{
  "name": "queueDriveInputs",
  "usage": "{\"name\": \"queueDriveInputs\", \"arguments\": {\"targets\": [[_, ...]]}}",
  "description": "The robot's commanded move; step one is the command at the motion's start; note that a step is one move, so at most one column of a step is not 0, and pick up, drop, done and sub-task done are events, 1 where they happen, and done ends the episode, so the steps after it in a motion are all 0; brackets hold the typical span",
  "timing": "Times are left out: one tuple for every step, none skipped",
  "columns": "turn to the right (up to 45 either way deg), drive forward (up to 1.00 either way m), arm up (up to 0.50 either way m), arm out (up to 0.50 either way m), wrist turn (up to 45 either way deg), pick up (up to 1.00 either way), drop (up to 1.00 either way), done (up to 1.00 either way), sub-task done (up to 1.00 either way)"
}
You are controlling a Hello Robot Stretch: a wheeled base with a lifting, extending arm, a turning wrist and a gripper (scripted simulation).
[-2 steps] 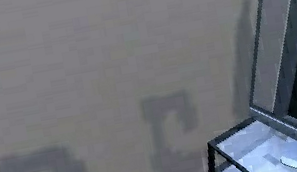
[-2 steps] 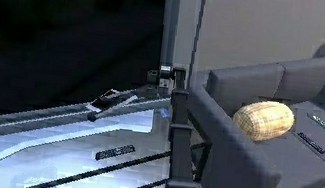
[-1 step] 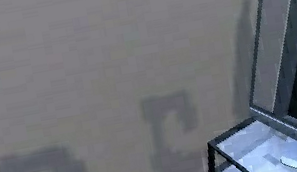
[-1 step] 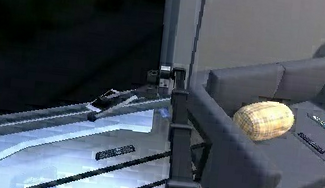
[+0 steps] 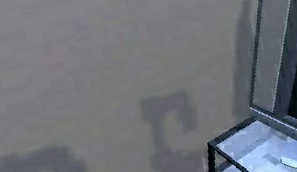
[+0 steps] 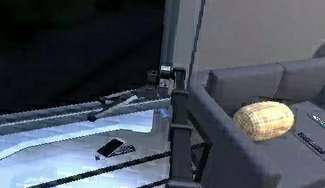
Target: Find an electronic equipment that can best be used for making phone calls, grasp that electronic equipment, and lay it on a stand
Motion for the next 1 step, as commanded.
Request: {"name": "queueDriveInputs", "arguments": {"targets": [[0.0,0.00,0.10,0.00,0.0,0.00,0.00,0.00,0.00]]}}
